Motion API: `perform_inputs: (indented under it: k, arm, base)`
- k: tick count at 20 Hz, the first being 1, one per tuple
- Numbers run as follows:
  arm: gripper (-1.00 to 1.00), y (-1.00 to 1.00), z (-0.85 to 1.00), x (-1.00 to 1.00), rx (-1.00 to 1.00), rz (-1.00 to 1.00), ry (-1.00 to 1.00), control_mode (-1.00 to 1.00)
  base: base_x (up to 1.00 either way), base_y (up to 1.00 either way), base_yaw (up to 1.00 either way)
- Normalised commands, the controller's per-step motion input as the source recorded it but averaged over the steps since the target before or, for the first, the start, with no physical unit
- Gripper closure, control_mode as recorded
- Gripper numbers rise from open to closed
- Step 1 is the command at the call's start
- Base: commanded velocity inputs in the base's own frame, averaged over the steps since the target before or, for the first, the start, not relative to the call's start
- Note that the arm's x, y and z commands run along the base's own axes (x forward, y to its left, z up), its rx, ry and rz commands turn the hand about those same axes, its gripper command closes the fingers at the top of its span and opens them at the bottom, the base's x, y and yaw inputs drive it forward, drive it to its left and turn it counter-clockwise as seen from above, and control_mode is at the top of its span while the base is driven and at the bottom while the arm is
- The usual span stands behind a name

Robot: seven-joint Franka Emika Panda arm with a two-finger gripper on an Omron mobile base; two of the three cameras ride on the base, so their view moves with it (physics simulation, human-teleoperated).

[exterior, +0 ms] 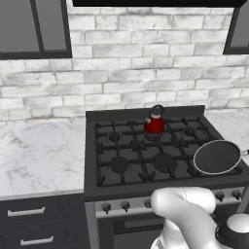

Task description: Pick the pan from the cabinet and place it on the stove. Then turn on the stove burner for the pan.

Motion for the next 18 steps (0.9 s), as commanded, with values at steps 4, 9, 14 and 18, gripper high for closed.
perform_inputs:
  k: [4,9,14,18]
  arm:
    - [1.00,-0.01,-0.12,0.17,-0.10,-0.01,0.02,-1.00]
    - [1.00,-0.02,-0.23,0.23,-0.06,0.00,0.00,-1.00]
    - [1.00,-0.07,-0.32,0.29,-0.01,0.00,0.00,-1.00]
    - [1.00,-0.17,-0.27,0.26,-0.04,0.00,0.01,-1.00]
  base:
    - [0.00,0.00,0.00]
    - [0.00,0.00,0.00]
    - [0.00,0.00,0.00]
    - [0.00,0.00,0.00]
